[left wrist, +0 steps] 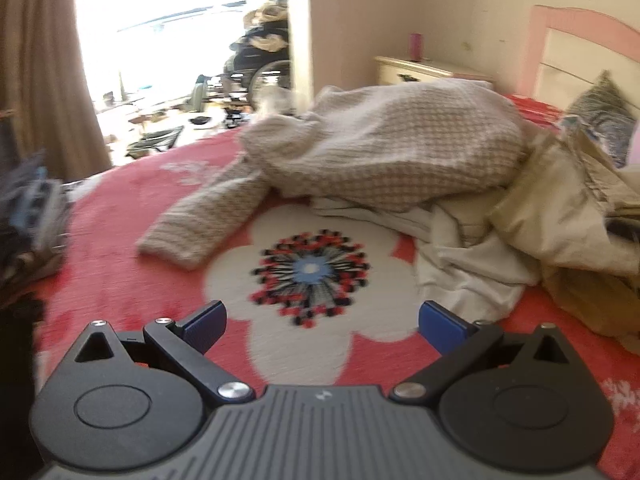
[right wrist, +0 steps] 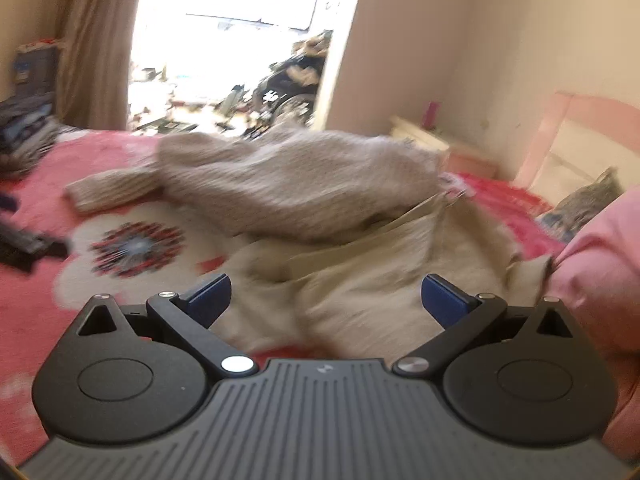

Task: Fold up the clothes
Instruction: 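Grasp the khaki trousers with the right gripper and lift them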

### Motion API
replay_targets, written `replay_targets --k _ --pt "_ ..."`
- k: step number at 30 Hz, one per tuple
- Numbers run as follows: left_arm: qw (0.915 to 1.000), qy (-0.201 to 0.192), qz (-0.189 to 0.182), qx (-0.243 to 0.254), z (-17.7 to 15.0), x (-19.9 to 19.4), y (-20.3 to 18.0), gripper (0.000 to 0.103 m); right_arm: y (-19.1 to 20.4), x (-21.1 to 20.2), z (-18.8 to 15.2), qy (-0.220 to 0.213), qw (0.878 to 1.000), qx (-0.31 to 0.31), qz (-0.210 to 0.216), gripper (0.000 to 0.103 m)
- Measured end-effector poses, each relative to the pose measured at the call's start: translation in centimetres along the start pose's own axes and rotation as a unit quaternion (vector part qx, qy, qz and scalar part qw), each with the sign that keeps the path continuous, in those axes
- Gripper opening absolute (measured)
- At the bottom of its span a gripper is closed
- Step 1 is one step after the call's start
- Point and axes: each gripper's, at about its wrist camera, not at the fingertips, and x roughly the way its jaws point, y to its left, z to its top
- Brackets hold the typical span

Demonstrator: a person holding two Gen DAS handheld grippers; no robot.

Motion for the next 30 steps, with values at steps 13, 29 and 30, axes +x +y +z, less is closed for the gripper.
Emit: replay_targets --k 13,29,30 --pt "0.9952 0.045 -0.086 -0.017 -1.0 2.9 -0.6 0.062 -11.7 13.1 -0.1 0.139 0.978 0.151 -0.033 0.044" --pt "0.9847 0.086 -0.120 -0.093 -3.9 -2.7 5.0 0.034 -2.1 -2.9 3.3 0.016 0.946 0.140 0.293 0.019" --pt "0.9838 0.087 -0.122 -0.099 -4.2 -3.4 5.7 0.034 -1.3 -3.3 2.9 0.021 0.936 0.139 0.323 0.019"
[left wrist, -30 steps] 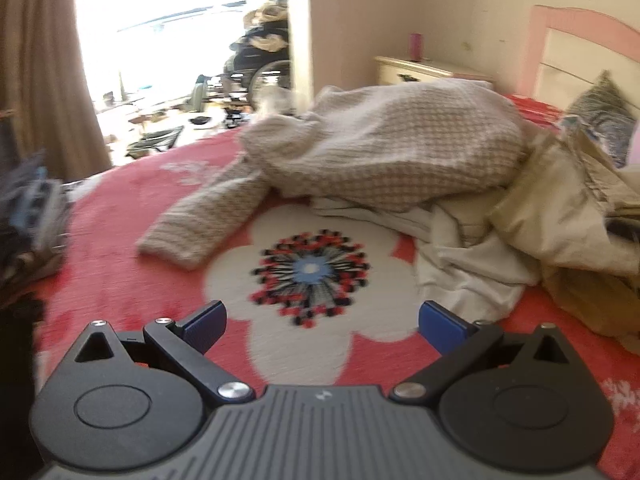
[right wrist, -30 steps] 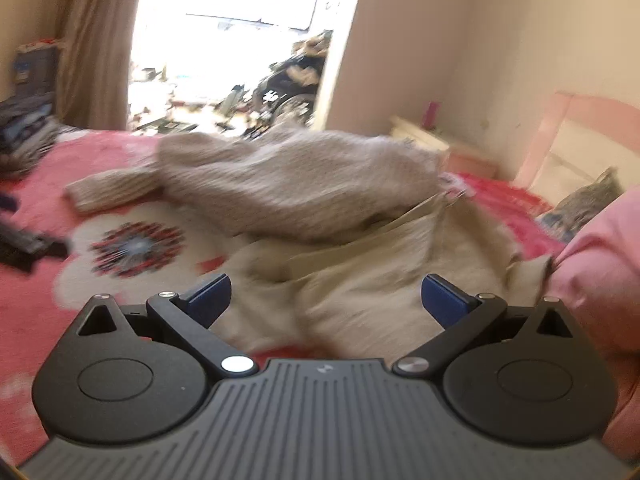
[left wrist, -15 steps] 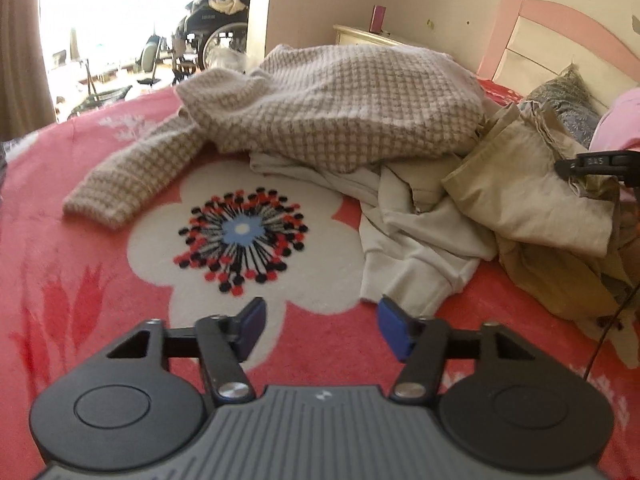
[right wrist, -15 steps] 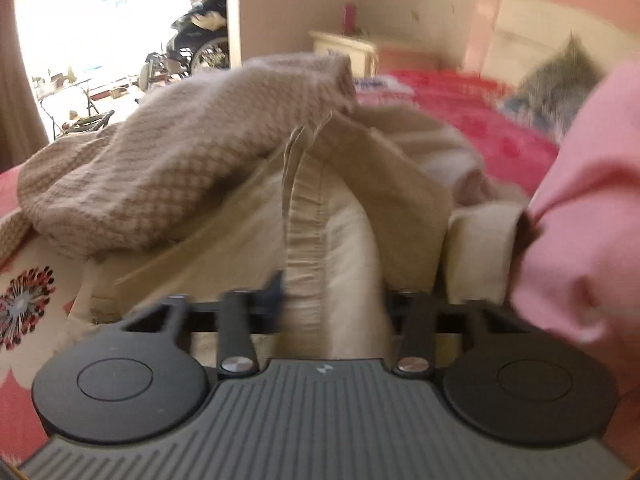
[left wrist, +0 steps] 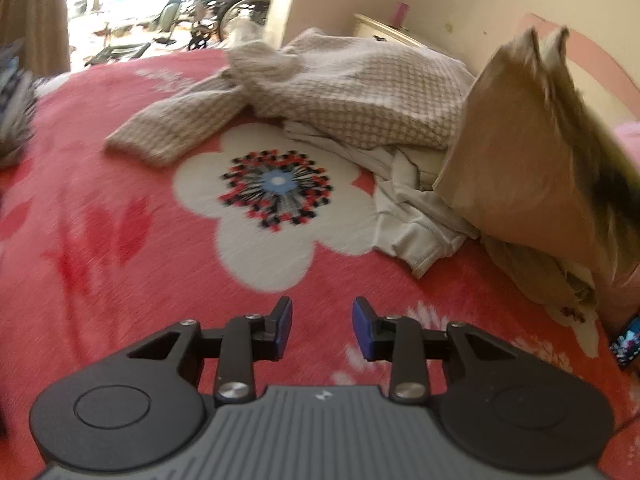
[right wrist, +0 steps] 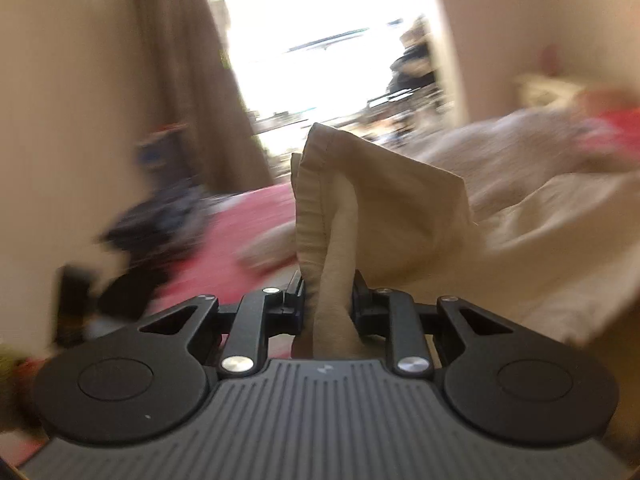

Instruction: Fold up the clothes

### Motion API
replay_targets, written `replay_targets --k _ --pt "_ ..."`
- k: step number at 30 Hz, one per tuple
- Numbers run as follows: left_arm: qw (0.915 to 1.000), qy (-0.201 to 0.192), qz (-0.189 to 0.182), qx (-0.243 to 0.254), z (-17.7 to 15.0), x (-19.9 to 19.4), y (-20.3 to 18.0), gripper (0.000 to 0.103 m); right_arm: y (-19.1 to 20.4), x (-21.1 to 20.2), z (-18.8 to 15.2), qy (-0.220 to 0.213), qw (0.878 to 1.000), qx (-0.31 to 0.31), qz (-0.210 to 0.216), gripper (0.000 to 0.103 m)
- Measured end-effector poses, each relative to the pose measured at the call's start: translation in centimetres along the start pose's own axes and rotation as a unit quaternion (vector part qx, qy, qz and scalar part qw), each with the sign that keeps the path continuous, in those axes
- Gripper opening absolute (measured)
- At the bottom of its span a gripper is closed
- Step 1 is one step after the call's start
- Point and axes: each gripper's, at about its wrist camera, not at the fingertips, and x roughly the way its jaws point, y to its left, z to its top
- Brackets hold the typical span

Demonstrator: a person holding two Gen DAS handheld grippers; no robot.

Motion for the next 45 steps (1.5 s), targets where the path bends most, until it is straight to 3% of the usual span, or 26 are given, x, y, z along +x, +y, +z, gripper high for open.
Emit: replay_targets --k 3,7,11,14,17,18,21,22,24,27,28,30,32,34,36,37,38,39,41,43,44,45 --pt "0.9998 -0.001 -0.004 -0.017 -0.7 -2.4 1.7 0.034 2.8 0.9 -2.3 0.034 0.997 -0.012 0.073 0.019" --pt "0.9993 0.003 0.000 -0.039 -2.2 -5.4 4.4 0.034 5.6 3.1 -4.8 0.087 0.983 0.017 0.159 0.020" --pt "0.9984 0.011 0.020 -0.052 -3.7 -7.7 7.0 0.035 9.4 5.4 -6.9 0.142 0.960 0.011 0.243 0.020" --pt "0.9976 0.015 0.057 -0.037 -5.0 -8.9 8.5 0.037 12.4 7.0 -8.9 0.198 0.935 0.007 0.295 0.019" --pt "0.9956 0.014 0.089 -0.026 -5.8 -9.0 9.8 0.042 14.7 8.0 -11.4 0.246 0.924 -0.064 0.286 0.021" --pt "0.9953 0.013 0.092 -0.026 -5.9 -9.0 10.1 0.046 15.3 8.3 -12.4 0.263 0.920 -0.091 0.277 0.026" --pt "0.9972 0.013 0.071 -0.019 -5.5 -8.1 9.9 0.050 15.8 8.3 -14.0 0.318 0.907 -0.121 0.249 0.032" --pt "0.9981 0.014 0.059 -0.009 -5.2 -7.7 9.4 0.053 15.7 7.7 -13.6 0.321 0.906 -0.124 0.246 0.039" --pt "0.9991 0.011 0.036 0.019 -4.7 -6.7 8.1 0.060 14.7 5.9 -11.7 0.295 0.917 -0.126 0.237 0.054" --pt "0.9975 0.011 -0.007 0.070 -3.8 -5.2 5.2 0.071 11.1 2.1 -7.2 0.213 0.952 -0.081 0.205 0.074" --pt "0.9957 0.012 -0.026 0.089 -3.4 -4.6 4.1 0.076 9.6 0.9 -5.5 0.182 0.965 -0.056 0.181 0.081" --pt "0.9911 0.017 -0.058 0.118 -3.3 -3.4 1.9 0.083 5.3 -2.6 -2.6 0.097 0.989 0.007 0.112 0.085" --pt "0.9838 0.029 -0.092 0.151 -3.5 -1.9 -0.4 0.089 1.1 -5.6 -0.9 0.020 0.997 0.064 0.028 0.088" --pt "0.9767 0.049 -0.106 0.180 -4.0 -0.3 -2.6 0.090 -3.5 -7.9 -0.3 -0.032 0.989 0.126 -0.065 0.098" --pt "0.9698 0.067 -0.109 0.208 -4.6 1.3 -4.4 0.090 -8.1 -9.9 -0.2 -0.066 0.966 0.193 -0.157 0.098" --pt "0.9673 0.072 -0.104 0.220 -5.1 1.9 -5.1 0.086 -9.9 -10.1 -0.4 -0.072 0.956 0.225 -0.175 0.098" --pt "0.9656 0.076 -0.095 0.230 -5.5 2.5 -5.7 0.081 -11.4 -10.2 -0.7 -0.078 0.949 0.250 -0.174 0.098" --pt "0.9648 0.081 -0.087 0.235 -5.8 3.0 -6.1 0.068 -13.0 -10.1 -0.9 -0.084 0.943 0.274 -0.173 0.098" --pt "0.9658 0.082 -0.076 0.234 -6.2 3.4 -6.5 0.058 -14.9 -8.6 -1.4 -0.080 0.933 0.307 -0.172 0.098" --pt "0.9692 0.079 -0.074 0.221 -6.2 3.2 -6.6 0.036 -16.1 -7.4 -2.0 -0.082 0.924 0.334 -0.166 0.097" --pt "0.9709 0.077 -0.075 0.214 -6.2 2.9 -6.6 0.031 -16.4 -7.0 -2.2 -0.084 0.921 0.345 -0.161 0.094" --pt "0.9726 0.076 -0.076 0.206 -6.2 2.7 -6.6 0.019 -16.6 -6.6 -2.5 -0.087 0.917 0.356 -0.156 0.076"
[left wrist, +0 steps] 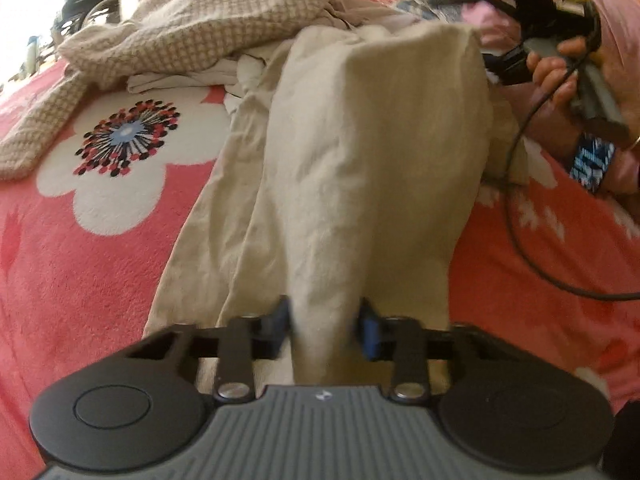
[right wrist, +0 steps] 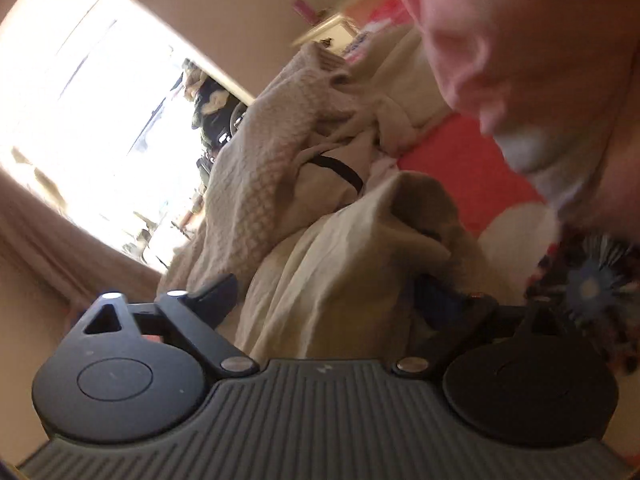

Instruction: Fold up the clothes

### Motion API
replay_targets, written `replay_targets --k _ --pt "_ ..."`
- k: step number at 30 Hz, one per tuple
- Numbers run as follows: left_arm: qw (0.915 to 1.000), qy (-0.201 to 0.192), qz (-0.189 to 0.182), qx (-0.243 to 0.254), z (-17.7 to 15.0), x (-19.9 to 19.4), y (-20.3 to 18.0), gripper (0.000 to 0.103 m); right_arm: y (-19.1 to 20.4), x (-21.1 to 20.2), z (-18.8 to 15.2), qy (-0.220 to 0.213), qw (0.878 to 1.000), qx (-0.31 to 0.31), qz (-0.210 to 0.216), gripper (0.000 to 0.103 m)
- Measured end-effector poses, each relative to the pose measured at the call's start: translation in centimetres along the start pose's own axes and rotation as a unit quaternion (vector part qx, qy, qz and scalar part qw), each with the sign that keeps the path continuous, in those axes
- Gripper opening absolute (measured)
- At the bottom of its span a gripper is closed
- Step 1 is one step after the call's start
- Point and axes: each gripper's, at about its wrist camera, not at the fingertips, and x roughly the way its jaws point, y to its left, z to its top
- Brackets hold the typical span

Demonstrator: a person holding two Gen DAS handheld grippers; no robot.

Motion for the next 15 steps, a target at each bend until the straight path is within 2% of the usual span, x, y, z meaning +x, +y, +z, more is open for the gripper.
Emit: replay_targets --k 1,4,5,7,10,13,15 --pt "1.0000 -0.002 -0.001 -0.008 0.0 -0.2 0.0 0.010 -0.3 0.5 -0.2 0.001 1.000 0.012 0.004 0.050" --pt "0.9996 -0.011 -0.001 -0.025 0.5 -1.2 0.2 0.006 -0.1 1.0 -0.8 -0.004 0.999 0.029 0.024 0.012" --pt "0.9995 -0.016 -0.005 -0.028 0.6 -1.9 0.3 0.005 0.6 0.6 -1.1 -0.010 0.999 0.023 0.037 0.011" --pt "0.9990 -0.024 -0.022 -0.031 0.5 -3.7 0.4 0.005 3.6 -1.2 -1.9 -0.021 0.997 -0.029 0.074 0.009" --pt "0.9973 -0.035 -0.059 -0.027 -0.7 -7.4 0.1 0.005 8.3 -4.2 -2.8 -0.022 0.984 -0.106 0.145 0.008" --pt "0.9956 -0.029 -0.088 -0.014 -3.0 -10.3 -0.7 0.005 14.3 -5.9 -4.7 0.017 0.953 -0.194 0.231 0.008" --pt "0.9940 -0.022 -0.107 -0.006 -4.7 -12.0 -1.3 0.005 18.3 -6.7 -6.2 0.050 0.923 -0.252 0.286 0.008"
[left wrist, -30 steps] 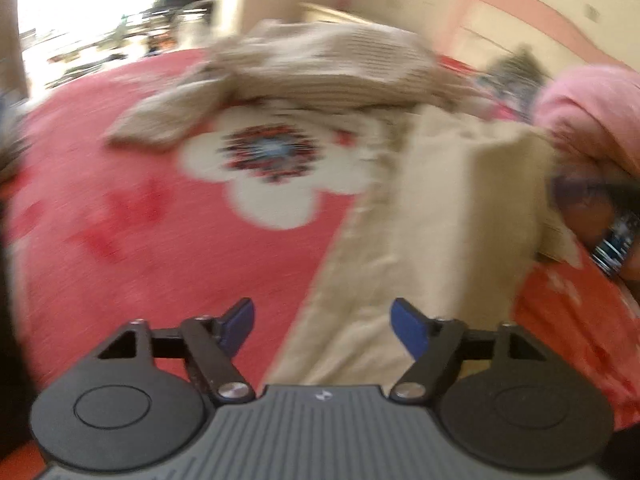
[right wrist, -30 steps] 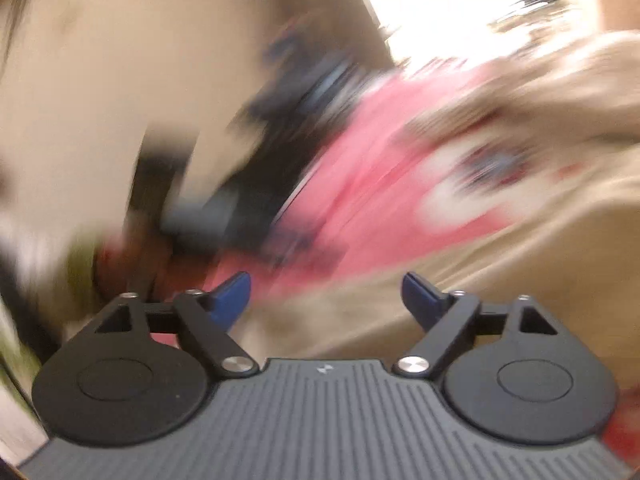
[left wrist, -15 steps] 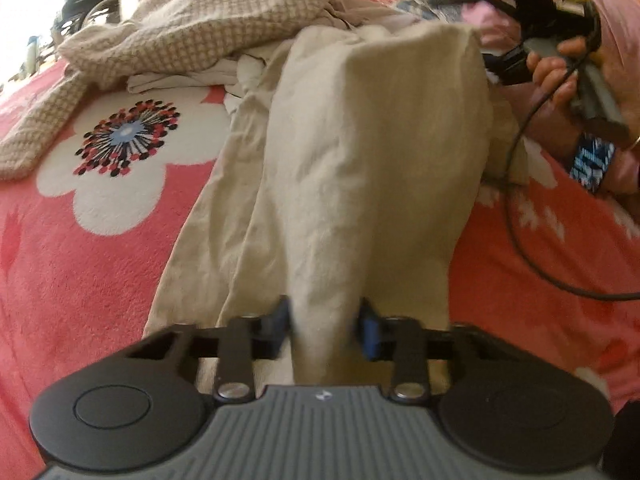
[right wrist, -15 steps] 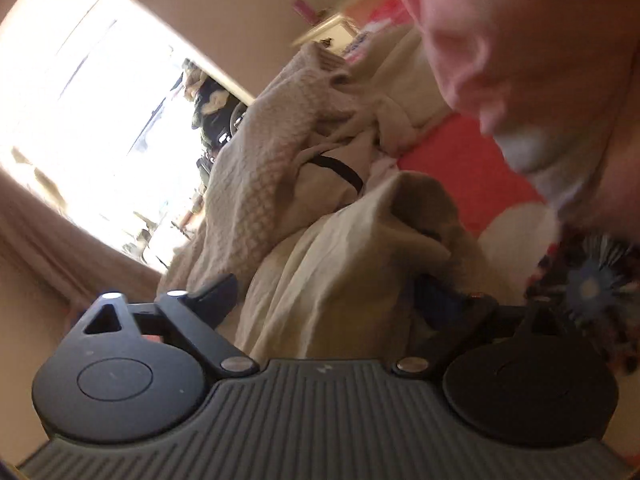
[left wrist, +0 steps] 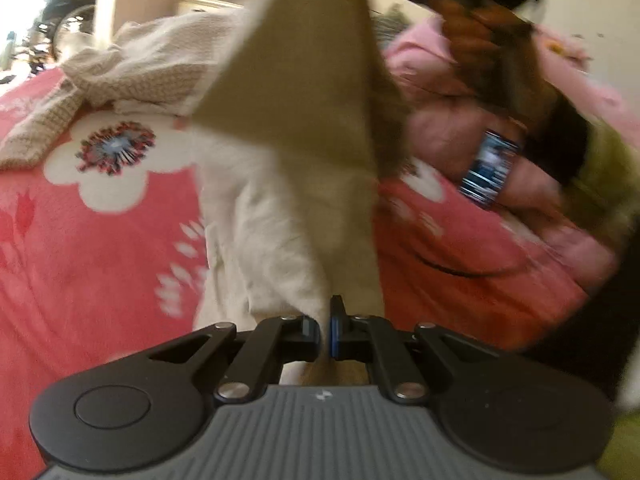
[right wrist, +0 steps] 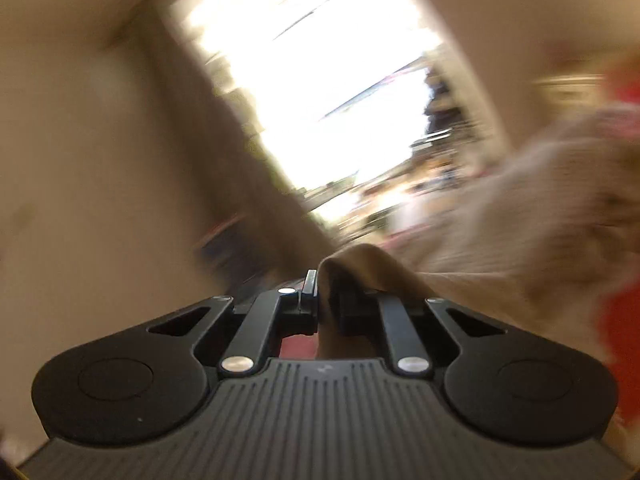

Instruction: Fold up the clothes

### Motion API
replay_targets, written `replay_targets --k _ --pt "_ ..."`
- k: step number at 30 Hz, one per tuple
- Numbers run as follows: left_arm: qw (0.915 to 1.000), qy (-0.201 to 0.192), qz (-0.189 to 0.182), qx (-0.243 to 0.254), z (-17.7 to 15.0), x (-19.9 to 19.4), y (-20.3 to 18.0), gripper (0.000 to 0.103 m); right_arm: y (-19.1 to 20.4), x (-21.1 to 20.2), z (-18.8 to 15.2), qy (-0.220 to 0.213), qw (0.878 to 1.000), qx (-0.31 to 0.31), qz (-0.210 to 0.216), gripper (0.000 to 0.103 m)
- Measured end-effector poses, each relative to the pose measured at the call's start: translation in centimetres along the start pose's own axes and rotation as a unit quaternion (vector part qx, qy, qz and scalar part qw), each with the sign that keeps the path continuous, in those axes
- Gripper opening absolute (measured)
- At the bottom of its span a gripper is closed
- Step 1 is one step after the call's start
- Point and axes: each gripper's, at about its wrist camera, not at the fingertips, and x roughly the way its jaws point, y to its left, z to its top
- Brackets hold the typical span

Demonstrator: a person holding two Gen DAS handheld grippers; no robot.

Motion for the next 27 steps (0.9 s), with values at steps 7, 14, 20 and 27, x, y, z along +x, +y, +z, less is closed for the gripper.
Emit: replay_targets --k 7,14,20,27 --pt "0.9978 0.046 -0.046 0.009 -5.5 -3.1 -2.1 0.008 11.6 9.1 -8.0 0.206 0.950 -0.125 0.200 0.008" --pt "0.9945 0.084 -0.061 0.012 -7.2 -3.0 -0.6 0.039 12.4 13.7 -18.8 0.401 0.889 -0.081 0.205 0.010" --pt "0.9942 0.056 -0.079 0.046 -5.8 -8.1 1.2 0.052 8.5 8.3 -15.5 0.375 0.904 0.021 0.203 0.067" --pt "0.9968 -0.040 -0.023 0.065 -1.4 -11.5 3.0 0.057 -2.5 2.7 -9.9 0.222 0.953 0.154 0.139 0.094"
